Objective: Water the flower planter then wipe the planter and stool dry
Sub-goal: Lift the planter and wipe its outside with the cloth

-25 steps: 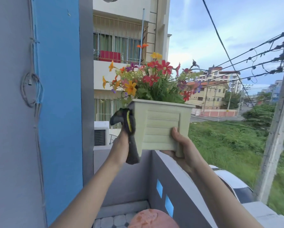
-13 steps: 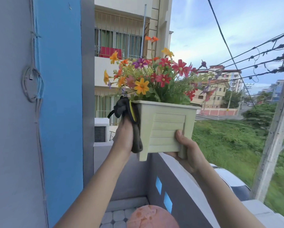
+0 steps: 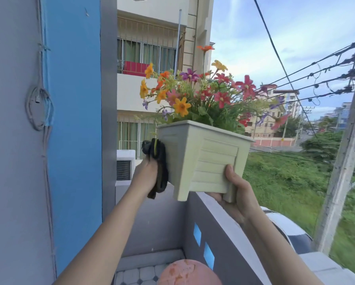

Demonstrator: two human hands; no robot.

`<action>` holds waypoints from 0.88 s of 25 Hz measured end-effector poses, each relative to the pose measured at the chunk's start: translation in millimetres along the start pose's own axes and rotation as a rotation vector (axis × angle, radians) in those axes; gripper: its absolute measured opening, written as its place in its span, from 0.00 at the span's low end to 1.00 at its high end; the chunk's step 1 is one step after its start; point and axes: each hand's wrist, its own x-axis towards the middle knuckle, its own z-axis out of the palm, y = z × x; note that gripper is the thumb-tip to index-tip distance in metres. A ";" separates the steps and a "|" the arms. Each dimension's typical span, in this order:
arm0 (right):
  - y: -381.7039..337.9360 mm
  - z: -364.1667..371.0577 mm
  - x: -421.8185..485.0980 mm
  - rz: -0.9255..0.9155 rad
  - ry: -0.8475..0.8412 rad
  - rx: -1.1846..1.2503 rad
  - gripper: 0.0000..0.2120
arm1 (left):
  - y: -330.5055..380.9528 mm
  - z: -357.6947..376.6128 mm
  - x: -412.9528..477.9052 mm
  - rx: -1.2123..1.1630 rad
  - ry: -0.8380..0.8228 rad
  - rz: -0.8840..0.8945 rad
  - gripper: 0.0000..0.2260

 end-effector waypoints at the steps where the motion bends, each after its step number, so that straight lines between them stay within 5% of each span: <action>1: -2.9 0.0 0.0 0.008 0.004 0.014 0.32 | 2.6 -4.1 0.4 -0.049 -0.021 -0.024 0.18; 5: -17.4 -4.1 0.6 0.083 0.062 -0.005 0.33 | 1.5 -7.9 -15.9 -0.269 -0.106 0.108 0.11; 10: -29.1 18.8 4.9 0.076 0.275 0.005 0.22 | -1.0 -1.0 -21.1 -0.319 0.115 0.256 0.08; 15: -18.7 19.5 10.7 -0.120 0.388 0.052 0.42 | 1.3 -0.1 -30.3 -0.335 0.245 0.325 0.03; 19: -9.8 28.9 10.3 -0.174 0.315 -0.146 0.21 | 6.6 -1.9 -34.9 -0.159 0.301 0.429 0.04; 22: -1.9 37.2 12.7 -0.139 0.190 -0.218 0.38 | 2.6 -0.2 -33.7 0.018 0.359 0.480 0.12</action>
